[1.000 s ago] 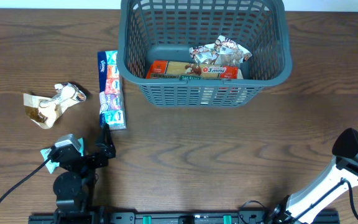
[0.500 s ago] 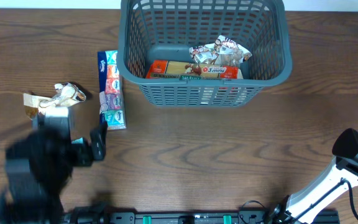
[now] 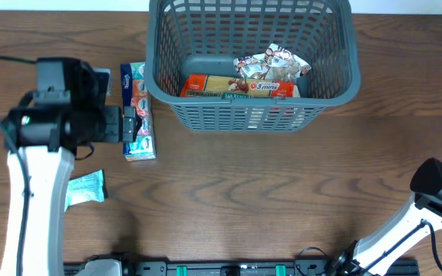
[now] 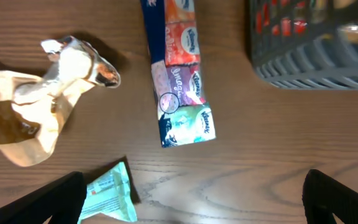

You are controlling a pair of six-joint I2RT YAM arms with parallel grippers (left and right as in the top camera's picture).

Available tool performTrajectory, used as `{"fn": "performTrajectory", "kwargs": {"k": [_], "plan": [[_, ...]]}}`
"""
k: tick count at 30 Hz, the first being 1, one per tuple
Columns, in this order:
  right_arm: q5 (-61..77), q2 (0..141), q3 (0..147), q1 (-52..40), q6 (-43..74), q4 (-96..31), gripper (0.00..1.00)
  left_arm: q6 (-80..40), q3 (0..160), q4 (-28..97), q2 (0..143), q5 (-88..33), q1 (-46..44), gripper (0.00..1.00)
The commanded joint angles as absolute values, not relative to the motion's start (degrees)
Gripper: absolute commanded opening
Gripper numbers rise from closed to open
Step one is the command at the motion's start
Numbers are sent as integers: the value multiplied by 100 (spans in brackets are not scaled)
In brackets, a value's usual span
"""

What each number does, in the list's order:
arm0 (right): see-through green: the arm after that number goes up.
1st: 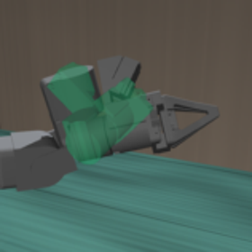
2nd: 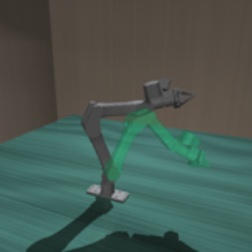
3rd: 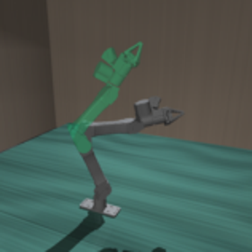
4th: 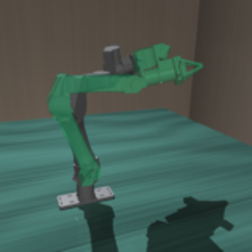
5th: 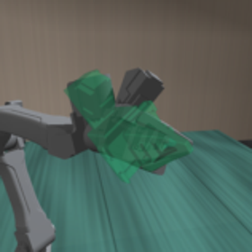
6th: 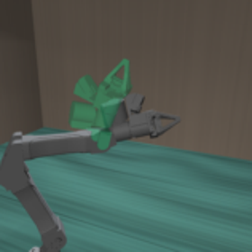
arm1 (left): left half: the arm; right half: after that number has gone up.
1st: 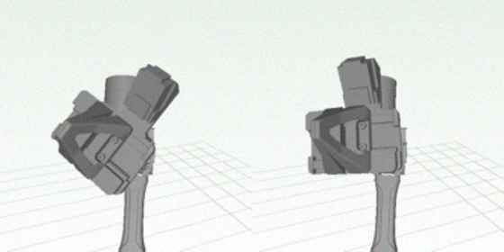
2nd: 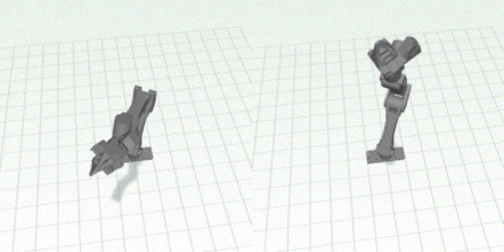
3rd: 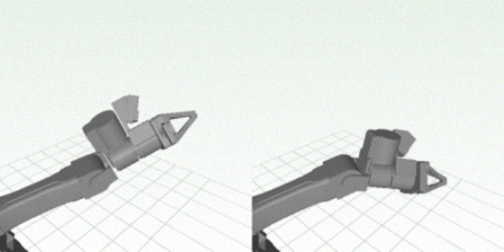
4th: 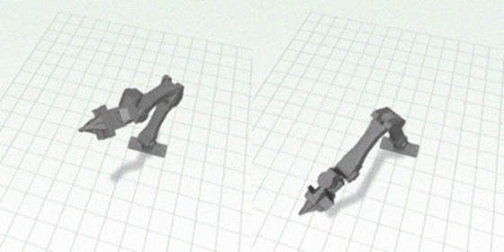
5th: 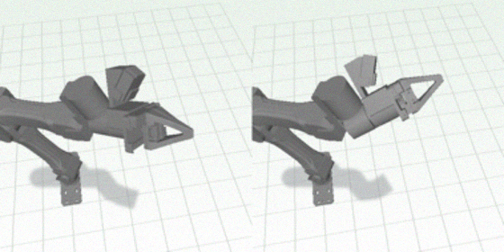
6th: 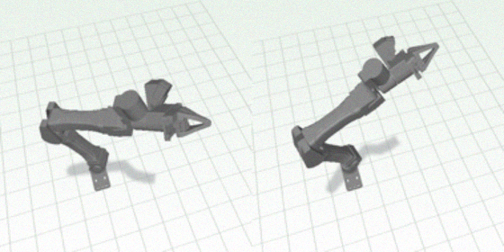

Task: Pack container
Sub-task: 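Reach the left gripper to the blue tissue pack and grasp it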

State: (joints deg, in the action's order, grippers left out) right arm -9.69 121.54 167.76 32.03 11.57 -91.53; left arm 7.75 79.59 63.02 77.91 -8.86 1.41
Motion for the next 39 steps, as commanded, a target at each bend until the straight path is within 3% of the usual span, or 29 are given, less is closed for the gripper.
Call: {"fn": "performTrajectory", "kwargs": {"k": [1, 20, 39], "plan": [[-985, 12154, 16783, 3260, 1219, -9159, 99, 805, 8073, 6302, 8110, -958, 161, 98], [-985, 12154, 16783, 3260, 1219, -9159, 99, -82, 8075, 4351, 9804, -204, 161, 98], [-985, 12154, 16783, 3260, 1219, -9159, 99, -27, 8084, 4355, 10713, -650, 154, 98]]}}
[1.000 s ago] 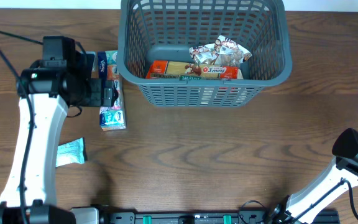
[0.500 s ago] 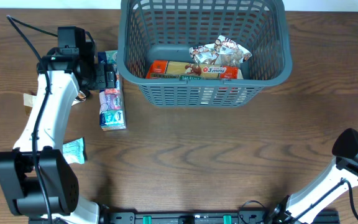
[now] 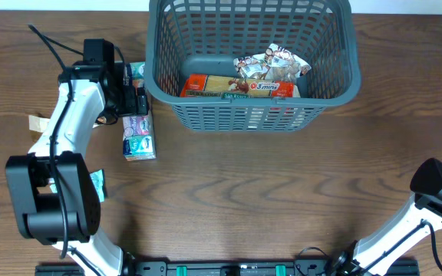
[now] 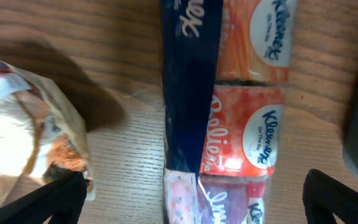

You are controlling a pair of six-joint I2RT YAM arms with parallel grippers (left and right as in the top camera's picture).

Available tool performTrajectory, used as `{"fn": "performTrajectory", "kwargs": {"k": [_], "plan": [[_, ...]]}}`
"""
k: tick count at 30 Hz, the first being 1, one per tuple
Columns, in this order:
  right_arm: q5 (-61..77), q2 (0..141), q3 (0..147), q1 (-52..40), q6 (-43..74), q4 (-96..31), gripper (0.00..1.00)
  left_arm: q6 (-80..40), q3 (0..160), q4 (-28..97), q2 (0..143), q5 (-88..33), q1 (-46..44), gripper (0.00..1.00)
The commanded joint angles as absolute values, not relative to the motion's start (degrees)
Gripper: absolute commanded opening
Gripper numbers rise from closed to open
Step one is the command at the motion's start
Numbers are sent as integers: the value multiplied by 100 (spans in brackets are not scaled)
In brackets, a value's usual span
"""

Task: Pack container
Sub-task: 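Reach the left gripper to the blue tissue pack and grasp it, then lift the tissue pack with the left gripper and carry it over the basket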

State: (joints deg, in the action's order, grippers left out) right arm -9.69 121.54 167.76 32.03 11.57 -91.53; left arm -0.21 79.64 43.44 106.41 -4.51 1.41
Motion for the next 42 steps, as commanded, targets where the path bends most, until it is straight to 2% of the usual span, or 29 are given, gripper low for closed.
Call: {"fn": "performTrajectory", "kwargs": {"k": [1, 19, 42], "plan": [[-985, 12154, 16783, 3260, 1219, -9159, 99, -30, 8084, 4353, 10718, -670, 154, 98], [-985, 12154, 16783, 3260, 1219, -9157, 99, 10, 8084, 4274, 11489, -666, -91, 98], [-985, 12154, 16783, 3260, 1219, -9159, 99, 14, 8082, 4147, 11513, -661, -95, 98]]}}
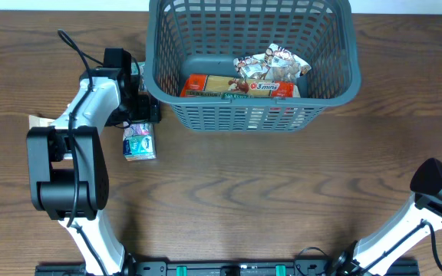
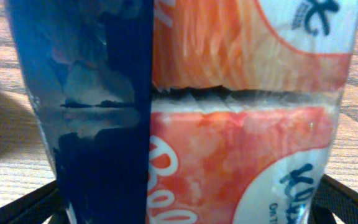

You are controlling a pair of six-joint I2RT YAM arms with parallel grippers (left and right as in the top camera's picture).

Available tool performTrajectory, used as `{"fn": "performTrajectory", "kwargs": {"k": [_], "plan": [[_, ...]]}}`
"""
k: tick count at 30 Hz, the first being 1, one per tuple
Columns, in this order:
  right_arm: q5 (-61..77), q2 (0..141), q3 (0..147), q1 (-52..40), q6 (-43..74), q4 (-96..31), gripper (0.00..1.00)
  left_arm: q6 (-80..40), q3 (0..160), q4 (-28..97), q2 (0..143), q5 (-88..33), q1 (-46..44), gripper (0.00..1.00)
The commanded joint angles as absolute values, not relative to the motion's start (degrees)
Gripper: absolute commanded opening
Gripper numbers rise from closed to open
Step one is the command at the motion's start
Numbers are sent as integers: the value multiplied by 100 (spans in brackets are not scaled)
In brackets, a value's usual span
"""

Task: Pack container
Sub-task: 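Lift the tissue pack with the left gripper and carry it over the basket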

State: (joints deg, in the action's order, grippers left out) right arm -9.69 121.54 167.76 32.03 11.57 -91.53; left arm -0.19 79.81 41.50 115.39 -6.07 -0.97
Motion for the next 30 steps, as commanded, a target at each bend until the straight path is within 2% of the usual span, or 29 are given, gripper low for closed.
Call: {"fn": "performTrajectory", "kwargs": {"k": [1, 4, 5, 7, 8, 10, 11, 13, 14, 20, 30], "plan": [[-985, 12154, 16783, 3260, 1219, -9159, 99, 14, 8082, 4145, 11526, -663, -95, 99], [-985, 12154, 16783, 3260, 1219, -9159, 99, 14, 8079, 4160, 11563, -663, -95, 98], [-985, 12154, 16783, 3260, 1219, -9159, 99, 14, 8079, 4167, 11566, -663, -95, 92], [-985, 12154, 16783, 3260, 1219, -9159, 99, 14, 8079, 4165, 11566, -661, -95, 57], [-985, 12154, 16783, 3260, 1219, -9159, 99, 14, 8079, 4165, 11566, -663, -95, 48], [-985, 12154, 16783, 3260, 1219, -9159, 99, 12, 8079, 4169, 11566, -661, -95, 41], [-985, 12154, 16783, 3260, 1219, -9159, 99, 12, 8079, 4167, 11566, -661, -95, 34], [-985, 12154, 16783, 3260, 1219, -9159, 99, 12, 8079, 4165, 11566, -663, -95, 11], [-985, 12154, 16783, 3260, 1219, -9159, 99, 10, 8079, 4165, 11566, -661, -95, 6], [-985, 12154, 16783, 3260, 1219, -9159, 99, -80, 8097, 4160, 11472, -624, -84, 6], [-985, 12154, 16783, 3260, 1219, -9159, 99, -1402, 8576, 4082, 10313, 506, 556, 6]]}}
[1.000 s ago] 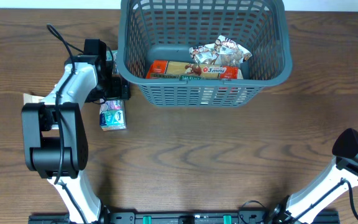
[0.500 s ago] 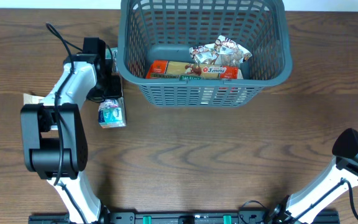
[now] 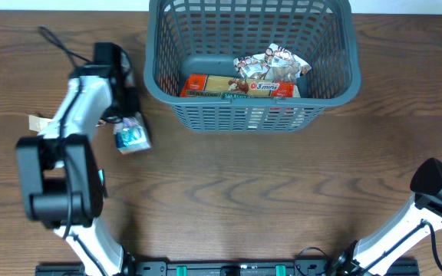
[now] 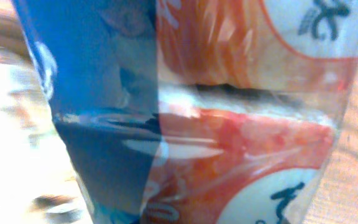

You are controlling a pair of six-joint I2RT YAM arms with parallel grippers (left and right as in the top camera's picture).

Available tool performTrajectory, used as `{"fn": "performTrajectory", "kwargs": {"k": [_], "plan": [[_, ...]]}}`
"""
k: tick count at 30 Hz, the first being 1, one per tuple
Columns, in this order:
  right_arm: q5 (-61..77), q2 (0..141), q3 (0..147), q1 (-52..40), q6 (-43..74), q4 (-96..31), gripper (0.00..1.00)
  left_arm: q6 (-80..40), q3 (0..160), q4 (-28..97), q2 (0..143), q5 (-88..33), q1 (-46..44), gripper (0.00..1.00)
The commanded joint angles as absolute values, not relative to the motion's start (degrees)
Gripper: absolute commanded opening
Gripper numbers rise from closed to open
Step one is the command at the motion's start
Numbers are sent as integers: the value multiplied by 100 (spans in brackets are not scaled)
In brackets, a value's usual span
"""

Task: Pack container
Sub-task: 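Lift the tissue pack with the left gripper and carry it over the basket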

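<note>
A multipack of tissue packets point(image 3: 131, 136), blue along one side with orange and teal packs, hangs tilted just left of the grey basket point(image 3: 252, 115). My left gripper point(image 3: 125, 101) is shut on its upper part. The left wrist view is filled by the blurred pack point(image 4: 229, 112), and the fingers are hidden there. In the basket lie an orange pasta box point(image 3: 236, 86) and a crinkled snack bag point(image 3: 271, 61). Of the right arm point(image 3: 436, 188) only a dark link shows at the lower right edge, and its gripper is out of view.
The tip of a brown paper bag point(image 3: 34, 121) pokes out left of my left arm. A teal packet point(image 3: 99, 181) lies partly behind the arm's lower links. The basket's near wall stands close to the right of the held pack.
The tissue pack's lower end has shifted left and up from where it lay on the table, and the pack now hangs tilted. My left gripper, then down on it, is now shut on it.
My left gripper was open well above the tissue pack, with a paper bag and a teal packet beside it. It was then lower over the pack's orange end, then right down on it. Now the pack is gripped and shifted off its spot.
</note>
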State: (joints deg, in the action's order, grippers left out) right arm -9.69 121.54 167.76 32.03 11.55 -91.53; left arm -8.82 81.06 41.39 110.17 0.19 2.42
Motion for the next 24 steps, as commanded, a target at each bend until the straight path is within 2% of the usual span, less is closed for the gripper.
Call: {"fn": "performTrajectory", "kwargs": {"k": [1, 5, 8, 15, 19, 24], "plan": [[-985, 12154, 16783, 3260, 1219, -9157, 99, -1428, 8707, 4091, 10123, 504, 663, 6], [-985, 12151, 16783, 3260, 1219, -9157, 99, -1345, 9373, 4106, 9450, 499, 784, 6], [-985, 12151, 16783, 3260, 1219, -9157, 99, -1031, 9994, 4185, 9109, 499, 532, 6], [-985, 12154, 16783, 3260, 1219, -9161, 99, 32, 11592, 4316, 8982, 526, -982, 6], [-985, 12151, 16783, 3260, 1219, -9161, 99, 176, 11710, 4097, 9041, 563, -1811, 6], [-985, 12151, 16783, 3260, 1219, -9177, 99, 327, 11708, 4088, 9531, 281, -2355, 6]]}}
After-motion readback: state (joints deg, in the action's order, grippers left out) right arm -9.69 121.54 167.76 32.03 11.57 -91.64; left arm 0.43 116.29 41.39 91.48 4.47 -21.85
